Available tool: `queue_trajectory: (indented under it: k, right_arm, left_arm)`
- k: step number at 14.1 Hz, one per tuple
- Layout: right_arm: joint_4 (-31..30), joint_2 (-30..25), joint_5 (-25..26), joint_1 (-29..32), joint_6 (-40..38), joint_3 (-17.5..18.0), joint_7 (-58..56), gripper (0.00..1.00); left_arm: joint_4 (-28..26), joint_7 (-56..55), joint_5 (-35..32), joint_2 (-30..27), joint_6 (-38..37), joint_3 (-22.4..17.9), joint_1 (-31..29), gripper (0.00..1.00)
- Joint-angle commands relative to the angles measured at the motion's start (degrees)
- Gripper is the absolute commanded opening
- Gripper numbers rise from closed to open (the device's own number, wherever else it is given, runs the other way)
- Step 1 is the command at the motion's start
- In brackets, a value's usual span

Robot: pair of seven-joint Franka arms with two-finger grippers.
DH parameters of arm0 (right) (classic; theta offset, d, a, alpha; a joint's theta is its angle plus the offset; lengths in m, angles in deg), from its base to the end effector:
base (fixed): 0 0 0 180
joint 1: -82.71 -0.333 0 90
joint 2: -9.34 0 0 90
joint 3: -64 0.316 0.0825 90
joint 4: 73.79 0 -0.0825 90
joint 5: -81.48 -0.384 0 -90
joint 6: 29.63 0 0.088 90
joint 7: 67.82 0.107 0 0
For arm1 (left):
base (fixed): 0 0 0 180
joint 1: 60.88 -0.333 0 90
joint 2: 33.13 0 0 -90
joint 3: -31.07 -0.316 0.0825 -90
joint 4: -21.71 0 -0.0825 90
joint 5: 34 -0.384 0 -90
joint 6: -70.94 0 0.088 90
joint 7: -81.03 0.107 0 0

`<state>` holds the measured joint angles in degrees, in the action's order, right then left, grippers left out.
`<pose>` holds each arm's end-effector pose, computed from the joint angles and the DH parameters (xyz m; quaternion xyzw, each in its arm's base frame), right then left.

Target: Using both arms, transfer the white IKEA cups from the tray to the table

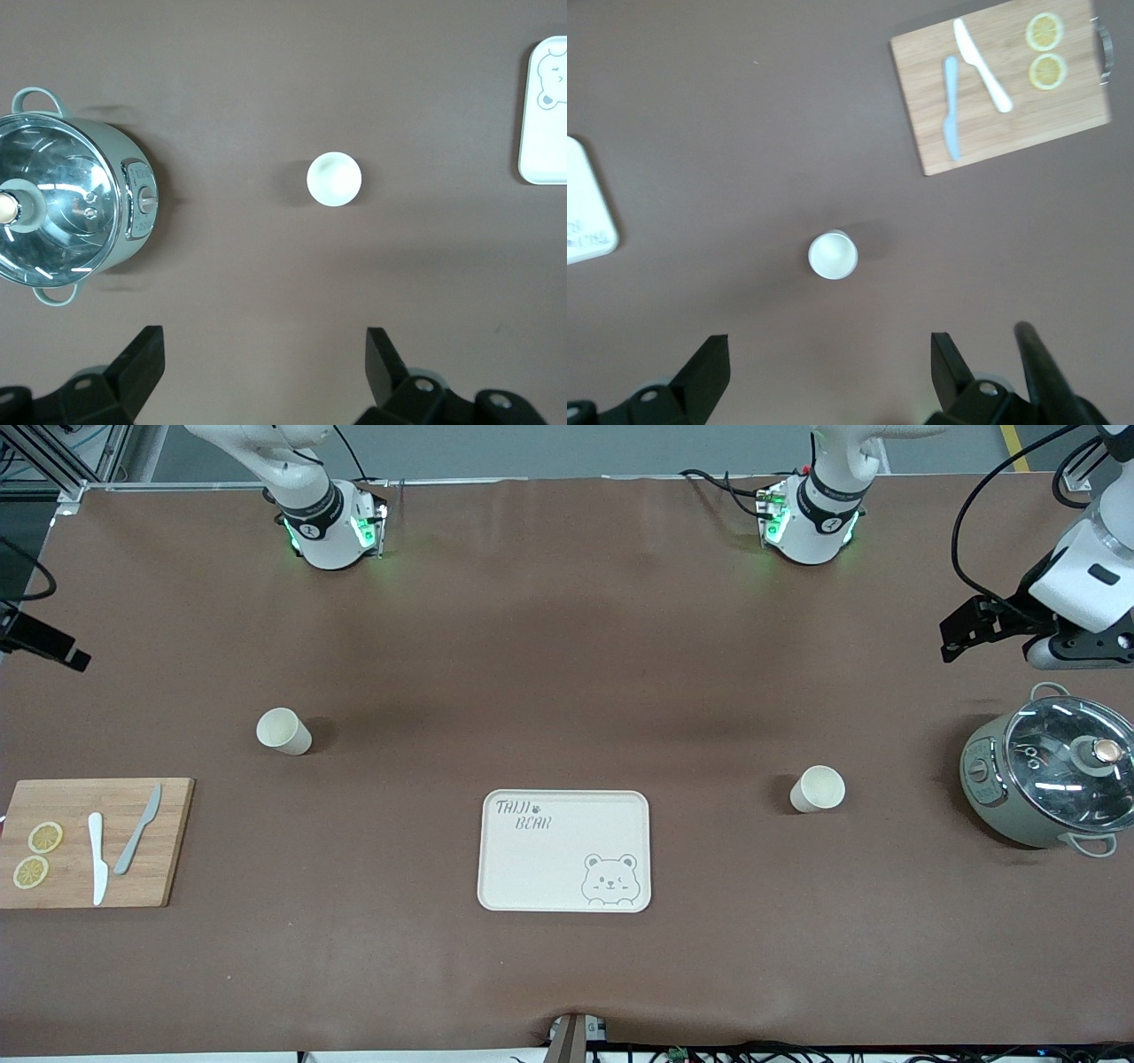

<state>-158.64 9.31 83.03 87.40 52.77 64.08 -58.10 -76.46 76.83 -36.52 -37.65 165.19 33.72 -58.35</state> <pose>0.5387 -0.0466 0.6553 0.9917 -0.1262 -0.0205 0.0144 0.5331 -0.0448 0.6064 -0.9997 0.0100 -0.0071 0.0233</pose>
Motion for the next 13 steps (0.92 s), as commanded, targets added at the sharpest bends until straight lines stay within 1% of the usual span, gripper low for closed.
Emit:
queue_trajectory:
  k: [1,3,4,6,7,10,13]
  right_arm:
    - [-4.45,-2.87,2.32,-1.18,1.01,0.18,-0.40,1.00]
    - [-4.63,-2.52,1.62,-0.92,1.45,0.09,-1.99,1.00]
    - [-4.54,-2.43,0.48,-0.83,1.71,0.01,-1.99,1.00]
    - [-4.36,-2.43,-3.81,0.05,1.71,-0.35,-2.08,1.00]
    - [-4.36,-2.43,-4.62,0.57,1.89,-0.26,-2.26,1.00]
    - [-4.89,-2.78,-4.72,1.02,2.86,-0.35,-10.50,1.00]
    - [-4.89,-3.22,-4.63,1.11,1.28,-0.26,-10.61,1.00]
  left_arm:
    - [1.84,0.77,0.94,0.56,-1.26,0.43,-0.33,1.00]
    - [2.19,0.68,0.94,0.48,-1.35,0.43,-0.32,1.00]
    - [2.19,0.68,0.85,0.39,-1.43,0.43,-0.41,1.00]
    - [2.19,0.60,0.85,0.30,-1.61,0.52,-0.50,1.00]
    - [2.19,0.60,0.85,0.21,-1.61,0.52,-0.50,1.00]
    - [2.19,0.68,0.85,0.48,-1.52,0.52,-0.50,1.00]
    - [2.19,0.77,0.85,0.65,-1.52,0.52,-0.50,1.00]
